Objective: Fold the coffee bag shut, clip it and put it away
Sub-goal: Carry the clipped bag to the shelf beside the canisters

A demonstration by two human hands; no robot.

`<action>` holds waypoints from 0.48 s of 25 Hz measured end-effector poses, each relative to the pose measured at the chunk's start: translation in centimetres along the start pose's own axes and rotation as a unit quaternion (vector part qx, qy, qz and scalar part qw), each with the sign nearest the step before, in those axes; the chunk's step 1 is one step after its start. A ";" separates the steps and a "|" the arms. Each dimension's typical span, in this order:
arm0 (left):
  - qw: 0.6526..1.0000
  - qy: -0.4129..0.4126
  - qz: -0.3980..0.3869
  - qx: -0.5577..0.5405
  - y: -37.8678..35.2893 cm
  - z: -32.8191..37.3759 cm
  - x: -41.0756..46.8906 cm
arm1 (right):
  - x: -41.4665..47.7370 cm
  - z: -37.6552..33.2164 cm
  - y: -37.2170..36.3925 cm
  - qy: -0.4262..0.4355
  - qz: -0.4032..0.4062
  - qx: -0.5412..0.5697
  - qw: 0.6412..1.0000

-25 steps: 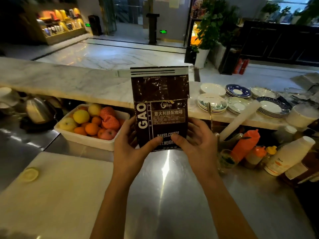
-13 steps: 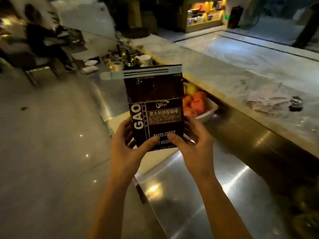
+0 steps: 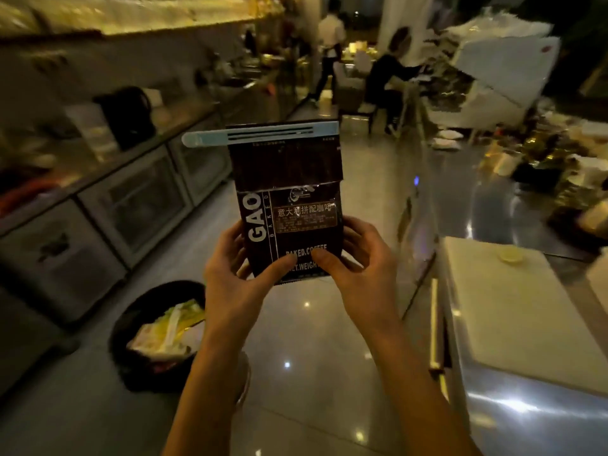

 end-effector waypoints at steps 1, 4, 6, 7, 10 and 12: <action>0.999 -0.001 0.034 0.018 4.2 -0.1 -0.1 | -0.4 -0.1 -4.1 0.002 -0.036 -0.001 0.999; 0.989 -0.005 0.125 0.076 15.6 -0.3 -1.0 | -2.0 -0.3 -15.4 0.008 -0.138 -0.002 0.990; 0.977 -0.001 0.186 0.106 22.7 -0.5 -2.3 | -3.7 -0.4 -22.7 0.019 -0.205 -0.002 0.979; 0.970 0.000 0.214 0.119 25.9 -0.4 -3.0 | -4.7 -0.3 -26.0 0.024 -0.238 -0.002 0.971; 0.947 0.013 0.279 0.160 33.7 -0.4 -5.1 | -7.5 -0.1 -34.4 0.031 -0.324 -0.004 0.945; 0.928 0.018 0.322 0.188 37.8 -0.5 -6.3 | -8.9 0.3 -39.3 0.035 -0.368 -0.009 0.929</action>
Point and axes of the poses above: each hand's wrist, its own x-axis towards the middle knuckle, its own y-axis out of the back of the hand, z = x × y, the point moved 1 cm from there along x, towards the middle knuckle, and after that the axes turned 14 degrees about -y, right-handed, at the moved point
